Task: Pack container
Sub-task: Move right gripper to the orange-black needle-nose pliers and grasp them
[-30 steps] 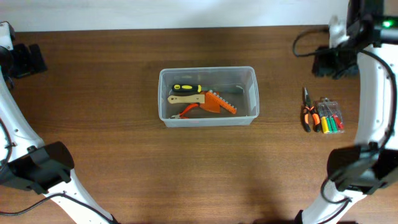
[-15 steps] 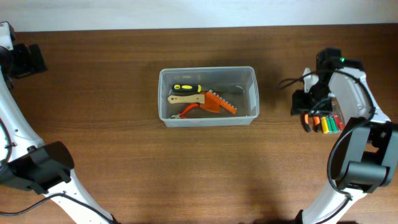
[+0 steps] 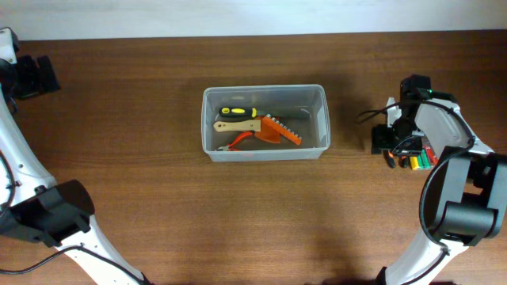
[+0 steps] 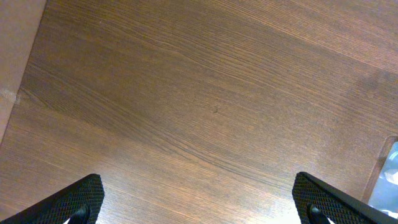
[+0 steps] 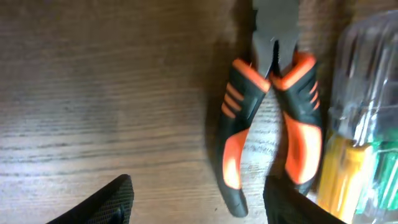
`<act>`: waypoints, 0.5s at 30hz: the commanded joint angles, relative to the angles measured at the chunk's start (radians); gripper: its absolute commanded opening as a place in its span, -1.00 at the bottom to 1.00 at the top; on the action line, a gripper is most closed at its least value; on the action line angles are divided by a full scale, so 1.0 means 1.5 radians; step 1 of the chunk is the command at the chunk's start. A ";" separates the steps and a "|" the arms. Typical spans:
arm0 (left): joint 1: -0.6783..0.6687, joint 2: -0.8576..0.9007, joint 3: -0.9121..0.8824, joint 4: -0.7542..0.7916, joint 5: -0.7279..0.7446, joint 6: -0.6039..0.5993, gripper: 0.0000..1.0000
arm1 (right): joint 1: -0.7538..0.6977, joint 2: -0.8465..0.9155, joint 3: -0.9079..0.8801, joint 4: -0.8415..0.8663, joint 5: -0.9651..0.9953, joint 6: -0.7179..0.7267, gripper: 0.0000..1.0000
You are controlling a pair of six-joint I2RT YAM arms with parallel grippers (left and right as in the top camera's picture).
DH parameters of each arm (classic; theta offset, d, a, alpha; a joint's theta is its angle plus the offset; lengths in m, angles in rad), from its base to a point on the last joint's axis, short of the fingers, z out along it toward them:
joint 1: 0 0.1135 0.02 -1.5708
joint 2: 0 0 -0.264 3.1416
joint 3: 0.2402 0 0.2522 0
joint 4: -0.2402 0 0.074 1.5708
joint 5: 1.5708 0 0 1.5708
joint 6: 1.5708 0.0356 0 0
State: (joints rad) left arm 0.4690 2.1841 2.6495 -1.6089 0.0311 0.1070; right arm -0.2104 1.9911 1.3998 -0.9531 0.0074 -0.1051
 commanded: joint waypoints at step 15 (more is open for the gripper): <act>0.002 0.005 -0.003 -0.001 0.009 -0.009 0.98 | -0.005 0.073 -0.002 0.055 -0.017 0.024 0.15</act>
State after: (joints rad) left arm 0.4690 2.1841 2.6495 -1.6093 0.0307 0.1070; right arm -0.2108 2.0617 1.4025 -0.8768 -0.0048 -0.0887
